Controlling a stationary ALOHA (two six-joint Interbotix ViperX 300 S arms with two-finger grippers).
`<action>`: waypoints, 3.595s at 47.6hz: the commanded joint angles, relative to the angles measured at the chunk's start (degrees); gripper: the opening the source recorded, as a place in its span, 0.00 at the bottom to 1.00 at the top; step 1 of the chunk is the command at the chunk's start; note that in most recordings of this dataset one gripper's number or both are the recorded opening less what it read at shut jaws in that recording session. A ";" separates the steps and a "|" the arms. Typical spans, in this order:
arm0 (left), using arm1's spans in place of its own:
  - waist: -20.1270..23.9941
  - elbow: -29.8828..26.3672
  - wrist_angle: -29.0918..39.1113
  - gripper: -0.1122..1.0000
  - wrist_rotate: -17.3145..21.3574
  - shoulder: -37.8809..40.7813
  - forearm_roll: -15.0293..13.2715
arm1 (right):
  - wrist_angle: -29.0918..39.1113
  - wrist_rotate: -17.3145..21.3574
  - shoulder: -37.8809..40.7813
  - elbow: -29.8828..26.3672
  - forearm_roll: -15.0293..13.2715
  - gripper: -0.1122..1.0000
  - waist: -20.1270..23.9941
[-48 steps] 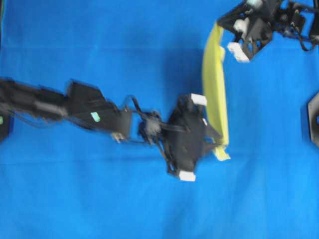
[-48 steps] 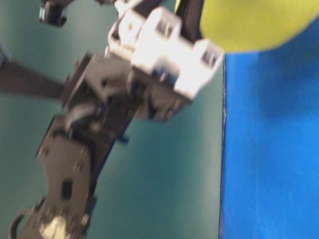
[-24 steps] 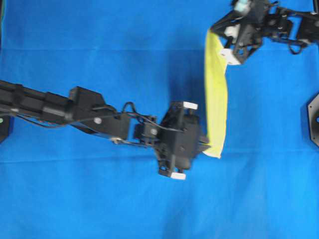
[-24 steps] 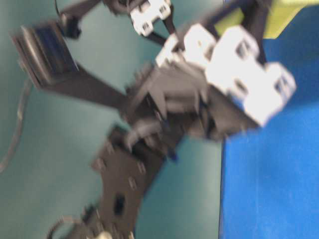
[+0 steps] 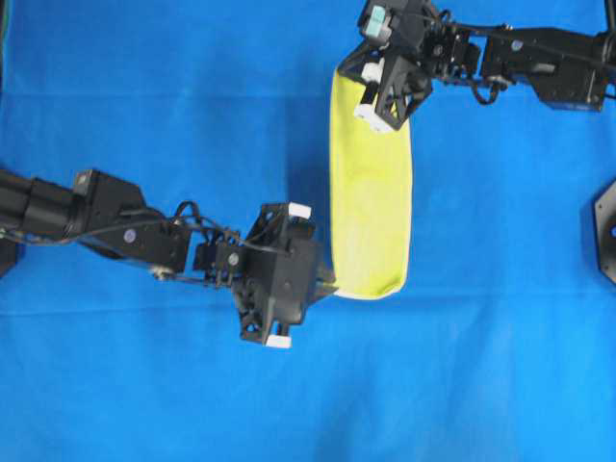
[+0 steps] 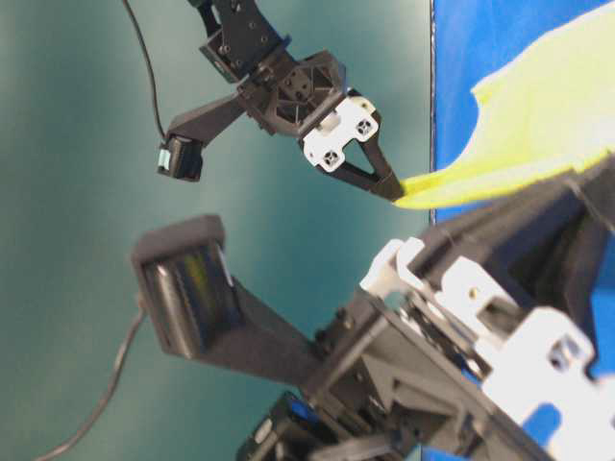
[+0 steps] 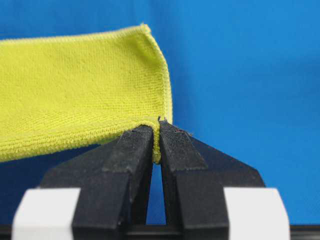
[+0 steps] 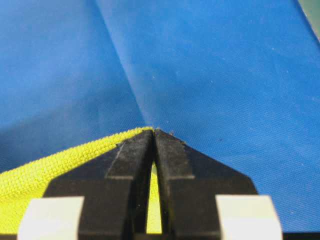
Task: Fold the yellow towel.
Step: 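Lay the strip down vertically and open both grippers, then retract both grippers, then move them to the strip's top corners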
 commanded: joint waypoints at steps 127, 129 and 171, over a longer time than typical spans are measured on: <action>18.11 24.70 -8.53 0.74 -2.72 -32.96 -0.09 | -3.87 5.36 -33.49 24.96 1.58 0.59 0.88; 19.07 22.94 -8.53 0.74 -2.46 -30.50 -0.09 | -3.52 5.27 -30.76 23.64 1.23 0.59 -0.26; 32.70 -2.20 -8.96 0.74 0.18 7.65 0.00 | -1.41 5.01 2.64 8.79 -3.78 0.59 -6.86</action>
